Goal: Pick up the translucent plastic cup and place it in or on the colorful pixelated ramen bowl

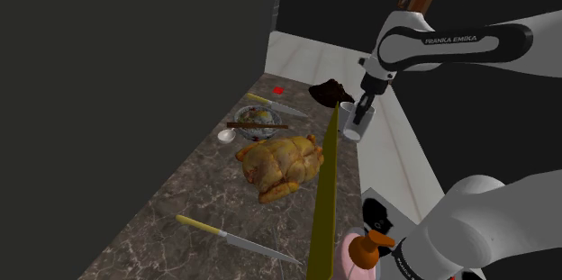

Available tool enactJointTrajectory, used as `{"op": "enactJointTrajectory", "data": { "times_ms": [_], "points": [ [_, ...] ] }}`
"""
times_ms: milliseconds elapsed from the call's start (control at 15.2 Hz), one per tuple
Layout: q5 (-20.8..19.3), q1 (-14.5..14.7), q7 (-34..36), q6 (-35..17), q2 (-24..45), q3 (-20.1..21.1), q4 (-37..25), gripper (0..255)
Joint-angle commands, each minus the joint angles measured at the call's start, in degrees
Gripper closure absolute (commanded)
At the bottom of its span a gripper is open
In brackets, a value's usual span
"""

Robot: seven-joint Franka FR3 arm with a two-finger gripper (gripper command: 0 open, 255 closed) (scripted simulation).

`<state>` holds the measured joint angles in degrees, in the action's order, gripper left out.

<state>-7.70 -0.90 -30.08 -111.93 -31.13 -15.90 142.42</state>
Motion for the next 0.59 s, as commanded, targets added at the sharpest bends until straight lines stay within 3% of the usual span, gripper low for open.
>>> {"op": "enactJointTrajectory", "data": {
  "times_ms": [0,528],
  "points": [
    [0.1,0.0,0.0,1.7,-0.4,0.2,-1.3,255],
    [0.6,0.3,0.1,8.0,-1.2,1.0,-6.9,255]
  ]
}}
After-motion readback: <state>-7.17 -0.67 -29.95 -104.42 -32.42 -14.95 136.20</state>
